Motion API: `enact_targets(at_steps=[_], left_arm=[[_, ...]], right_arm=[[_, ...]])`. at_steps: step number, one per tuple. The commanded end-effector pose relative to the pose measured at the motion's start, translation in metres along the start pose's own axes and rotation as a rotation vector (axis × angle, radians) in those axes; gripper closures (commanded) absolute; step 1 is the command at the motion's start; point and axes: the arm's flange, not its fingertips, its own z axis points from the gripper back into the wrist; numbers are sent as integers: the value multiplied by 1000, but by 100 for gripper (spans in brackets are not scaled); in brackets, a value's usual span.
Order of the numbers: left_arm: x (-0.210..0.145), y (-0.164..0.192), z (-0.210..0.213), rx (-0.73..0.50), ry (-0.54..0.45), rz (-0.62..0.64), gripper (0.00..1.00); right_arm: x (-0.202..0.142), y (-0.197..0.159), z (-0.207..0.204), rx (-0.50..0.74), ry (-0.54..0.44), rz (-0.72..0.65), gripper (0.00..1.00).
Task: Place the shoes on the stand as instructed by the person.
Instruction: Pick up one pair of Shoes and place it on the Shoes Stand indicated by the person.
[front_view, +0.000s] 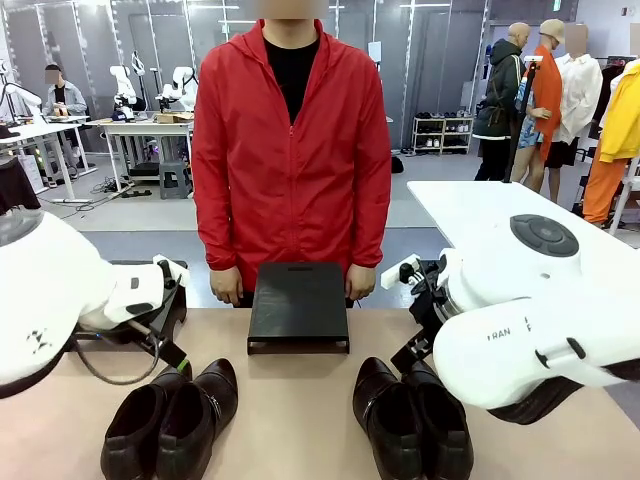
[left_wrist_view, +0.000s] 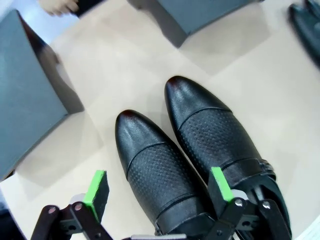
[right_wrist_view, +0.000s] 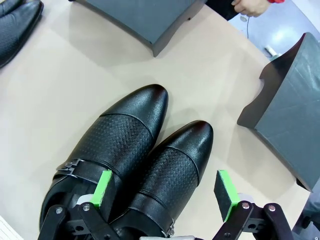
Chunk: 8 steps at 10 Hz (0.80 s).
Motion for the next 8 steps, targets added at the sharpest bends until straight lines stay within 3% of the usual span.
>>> enact_targets(at_steps=[1, 3, 4, 6, 8], left_arm=[[26, 8, 48, -16, 31, -55, 0], [34, 24, 94, -103, 26, -24, 0], [30, 33, 116, -232, 21, -12, 0], [4, 73, 155, -474, -23, -26, 0], [-44, 123, 186, -659, -101, 31, 0]], right_arm=[[13, -11, 38, 45, -14, -13, 0], [25, -23, 86, 109, -24, -44, 0], [26, -34, 110, 175, -7, -83, 0], [21, -90, 155, 431, -6, -208, 0], [-12, -146, 183, 606, -40, -340, 0]])
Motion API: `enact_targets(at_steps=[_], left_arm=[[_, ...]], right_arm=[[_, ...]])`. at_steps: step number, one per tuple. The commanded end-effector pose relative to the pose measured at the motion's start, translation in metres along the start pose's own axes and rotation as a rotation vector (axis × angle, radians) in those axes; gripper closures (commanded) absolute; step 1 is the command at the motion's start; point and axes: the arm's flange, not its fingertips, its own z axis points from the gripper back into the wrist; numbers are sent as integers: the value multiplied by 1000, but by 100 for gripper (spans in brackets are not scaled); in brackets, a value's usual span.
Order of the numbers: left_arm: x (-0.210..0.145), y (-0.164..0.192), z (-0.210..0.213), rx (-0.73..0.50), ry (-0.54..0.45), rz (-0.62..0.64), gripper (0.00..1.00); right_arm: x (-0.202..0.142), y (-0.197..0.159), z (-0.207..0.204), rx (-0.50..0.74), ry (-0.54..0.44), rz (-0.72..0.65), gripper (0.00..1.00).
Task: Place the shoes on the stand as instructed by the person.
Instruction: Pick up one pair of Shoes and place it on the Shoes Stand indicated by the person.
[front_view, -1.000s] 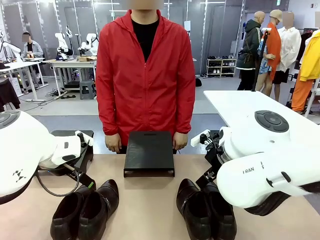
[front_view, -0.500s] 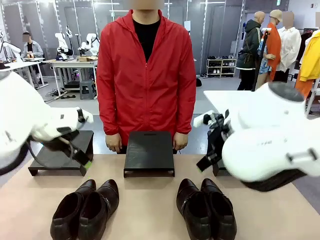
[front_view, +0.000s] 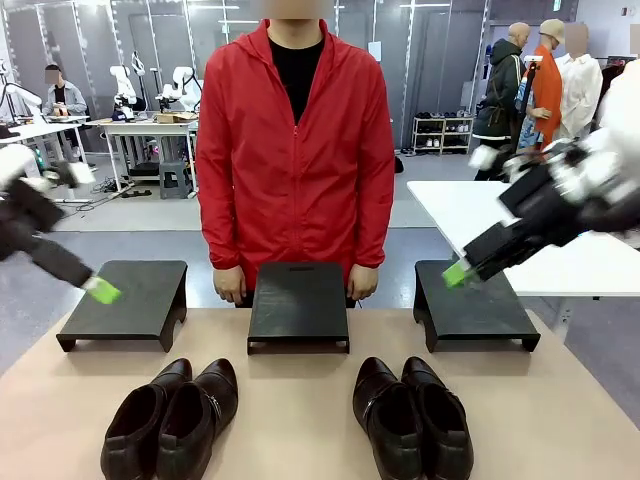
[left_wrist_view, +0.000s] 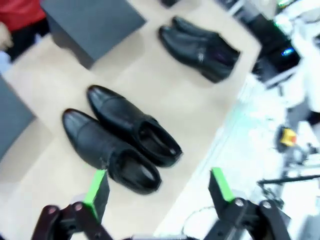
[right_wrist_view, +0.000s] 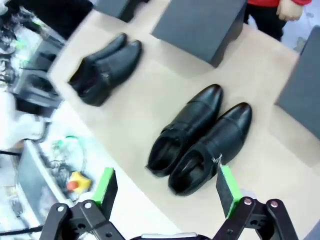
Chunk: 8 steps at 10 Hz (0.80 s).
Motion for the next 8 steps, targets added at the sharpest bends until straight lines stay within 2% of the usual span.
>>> enact_targets(at_steps=[1, 2, 3, 4, 5, 6, 8], left_arm=[[-47, 27, 55, -121, -117, 93, 0], [-72, 31, 69, -166, -196, 97, 0], [-111, 36, 85, -236, -296, 119, 0], [-131, 42, 89, -255, -354, 168, 0], [-164, 42, 94, -286, -414, 170, 0], [-189, 50, 102, -296, -453, 234, 0], [-219, 55, 110, -316, -514, 281, 0]], right_arm=[[-29, -60, 43, 126, -10, -159, 0], [-51, -82, 63, 201, -54, -200, 0], [-90, -110, 85, 293, -93, -237, 0], [-111, -125, 95, 316, -123, -240, 0], [-149, -143, 107, 362, -183, -274, 0], [-180, -159, 114, 383, -218, -323, 0], [-229, -183, 125, 439, -330, -378, 0]])
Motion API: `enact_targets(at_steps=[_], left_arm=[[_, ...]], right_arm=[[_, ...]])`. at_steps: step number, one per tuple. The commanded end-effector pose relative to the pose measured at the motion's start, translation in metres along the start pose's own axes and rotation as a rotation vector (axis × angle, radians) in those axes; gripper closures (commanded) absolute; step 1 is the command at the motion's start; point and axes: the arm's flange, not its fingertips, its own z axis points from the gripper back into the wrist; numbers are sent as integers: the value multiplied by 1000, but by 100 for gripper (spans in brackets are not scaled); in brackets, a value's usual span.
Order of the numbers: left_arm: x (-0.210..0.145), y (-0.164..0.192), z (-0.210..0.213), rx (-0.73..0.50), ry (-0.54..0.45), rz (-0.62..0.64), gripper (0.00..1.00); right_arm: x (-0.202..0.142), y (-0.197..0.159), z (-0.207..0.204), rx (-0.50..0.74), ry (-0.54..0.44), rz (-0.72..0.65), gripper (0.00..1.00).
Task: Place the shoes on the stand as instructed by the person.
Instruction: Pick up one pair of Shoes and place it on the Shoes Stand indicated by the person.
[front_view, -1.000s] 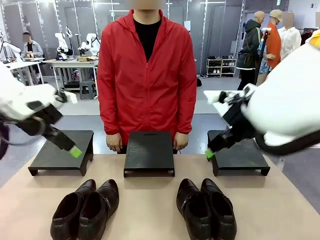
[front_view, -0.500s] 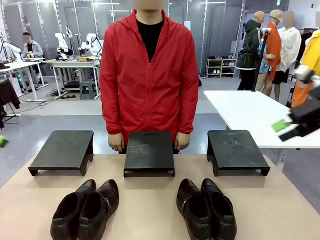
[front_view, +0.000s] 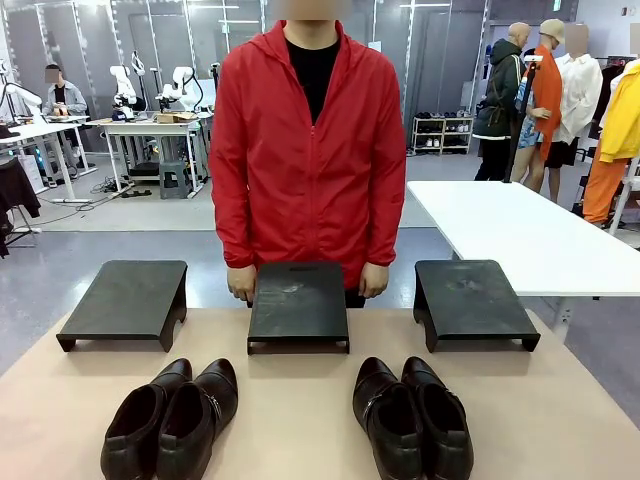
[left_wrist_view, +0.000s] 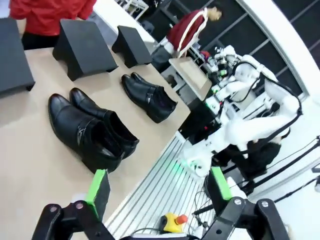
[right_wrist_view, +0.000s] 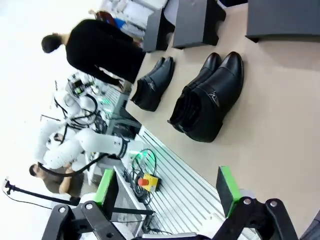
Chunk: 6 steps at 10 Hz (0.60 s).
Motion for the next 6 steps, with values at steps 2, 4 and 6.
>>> enact_targets(at_steps=[2, 4, 6], left_arm=[[-15, 14, 13, -69, -114, 54, 0], [-17, 9, 14, -33, -79, 54, 0], [-17, 9, 14, -33, -79, 54, 0]], right_arm=[[-14, -22, 14, 81, -62, 18, 0], [-23, -21, 14, 57, -63, -15, 0], [-23, -21, 14, 57, -63, -15, 0]])
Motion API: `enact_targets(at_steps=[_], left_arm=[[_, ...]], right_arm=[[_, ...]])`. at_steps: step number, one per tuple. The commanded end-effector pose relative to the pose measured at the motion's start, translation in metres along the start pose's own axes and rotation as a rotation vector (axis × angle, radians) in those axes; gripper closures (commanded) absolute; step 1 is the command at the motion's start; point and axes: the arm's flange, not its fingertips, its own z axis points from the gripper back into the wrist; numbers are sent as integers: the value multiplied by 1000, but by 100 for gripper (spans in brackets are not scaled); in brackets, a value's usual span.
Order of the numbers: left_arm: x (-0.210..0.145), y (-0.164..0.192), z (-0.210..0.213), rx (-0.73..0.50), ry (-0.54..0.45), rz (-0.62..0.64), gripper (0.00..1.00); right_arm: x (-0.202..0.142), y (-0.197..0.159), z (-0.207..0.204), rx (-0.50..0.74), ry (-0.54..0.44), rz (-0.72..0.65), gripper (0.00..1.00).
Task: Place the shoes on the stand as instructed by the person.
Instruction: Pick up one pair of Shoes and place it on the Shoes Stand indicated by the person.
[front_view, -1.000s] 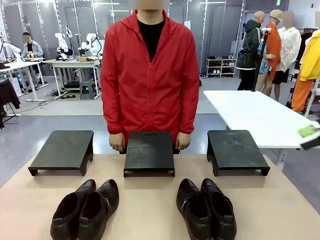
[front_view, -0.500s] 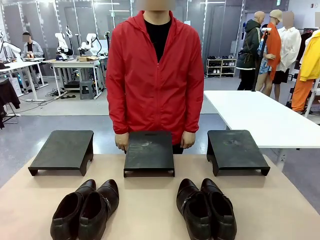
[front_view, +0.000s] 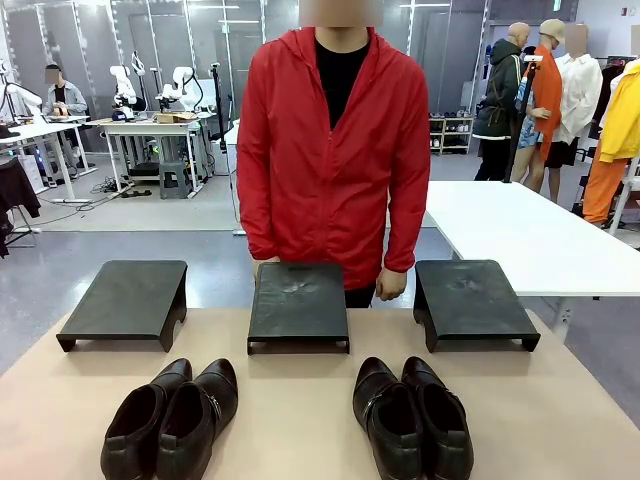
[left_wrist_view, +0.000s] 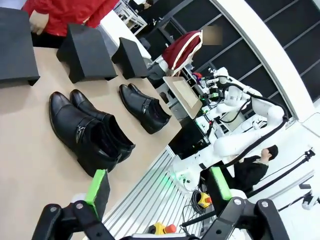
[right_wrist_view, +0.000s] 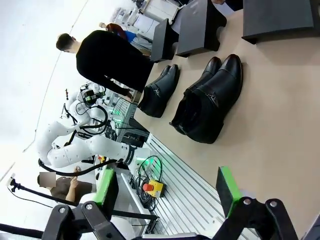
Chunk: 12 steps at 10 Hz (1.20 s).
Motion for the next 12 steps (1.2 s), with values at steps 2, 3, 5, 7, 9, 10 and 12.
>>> enact_targets(at_steps=[2, 3, 5, 7, 9, 10, 12], left_arm=[[3, -4, 2, -10, -1, -27, 0], [3, -4, 2, -10, -1, -27, 0], [3, -4, 2, -10, -1, -27, 0], [3, -4, 2, -10, -1, -27, 0], [3, -4, 2, -10, -1, -27, 0], [3, -4, 2, -10, -1, -27, 0], [3, -4, 2, -10, -1, -27, 0]], right_arm=[[1, 4, 1, 7, -7, 2, 0], [1, 4, 1, 7, -7, 2, 0], [1, 4, 1, 7, -7, 2, 0], [1, 4, 1, 7, -7, 2, 0], [1, 4, 1, 7, -7, 2, 0], [1, 4, 1, 7, -7, 2, 0], [1, 4, 1, 7, -7, 2, 0]])
